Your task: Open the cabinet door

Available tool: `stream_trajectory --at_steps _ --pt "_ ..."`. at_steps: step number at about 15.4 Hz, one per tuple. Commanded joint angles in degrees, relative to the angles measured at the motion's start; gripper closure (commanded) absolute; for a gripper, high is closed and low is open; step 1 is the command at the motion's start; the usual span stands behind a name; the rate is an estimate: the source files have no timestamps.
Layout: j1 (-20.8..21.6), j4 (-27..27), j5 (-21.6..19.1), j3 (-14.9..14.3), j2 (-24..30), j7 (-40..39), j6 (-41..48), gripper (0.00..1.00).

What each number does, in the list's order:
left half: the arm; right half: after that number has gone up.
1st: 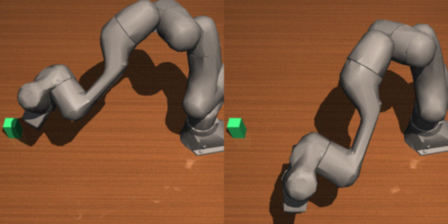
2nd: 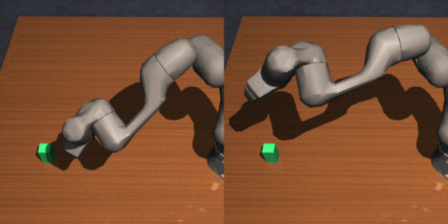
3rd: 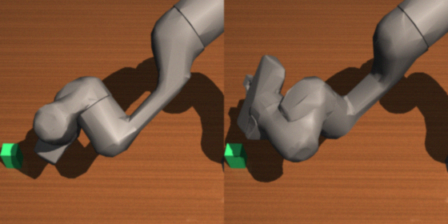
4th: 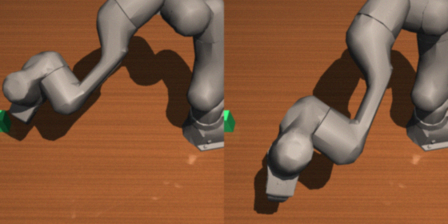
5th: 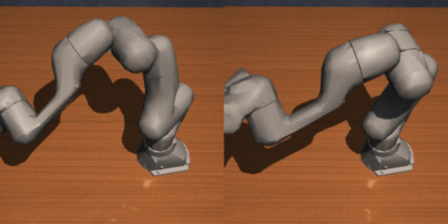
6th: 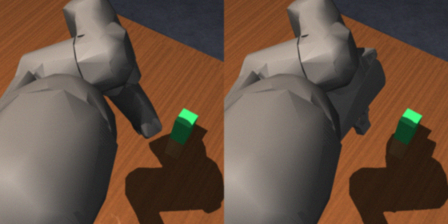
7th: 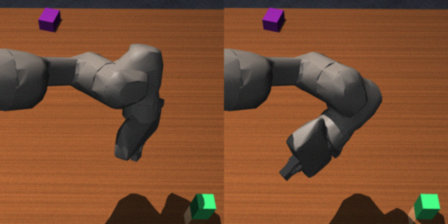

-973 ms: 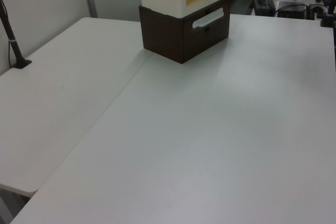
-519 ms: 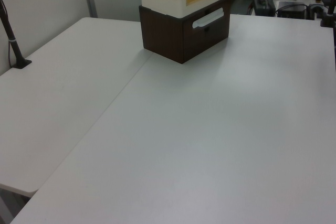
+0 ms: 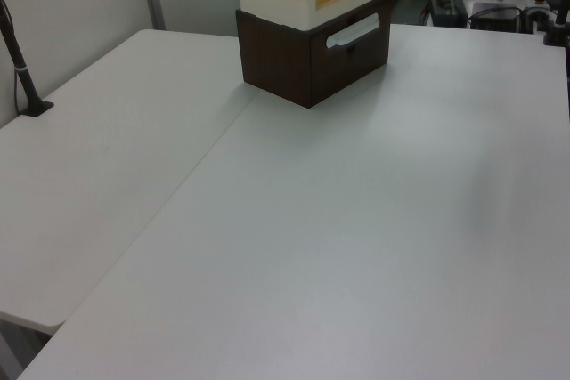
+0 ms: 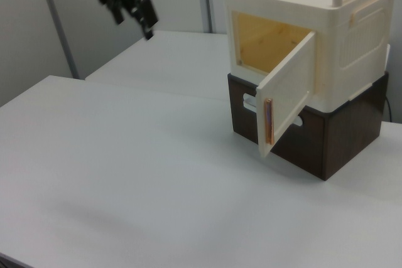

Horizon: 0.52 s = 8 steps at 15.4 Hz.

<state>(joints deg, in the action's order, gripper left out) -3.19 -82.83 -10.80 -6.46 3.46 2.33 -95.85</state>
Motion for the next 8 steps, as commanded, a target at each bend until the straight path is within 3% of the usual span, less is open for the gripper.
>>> stream_trajectory --at_steps 1,8 --pt "4.68 -5.84 1.83 -0.57 0.58 0.84 0.49 0.0" --pt "5.13 -6.9 9.21 -0.04 -1.96 -8.04 -0.13 0.0"
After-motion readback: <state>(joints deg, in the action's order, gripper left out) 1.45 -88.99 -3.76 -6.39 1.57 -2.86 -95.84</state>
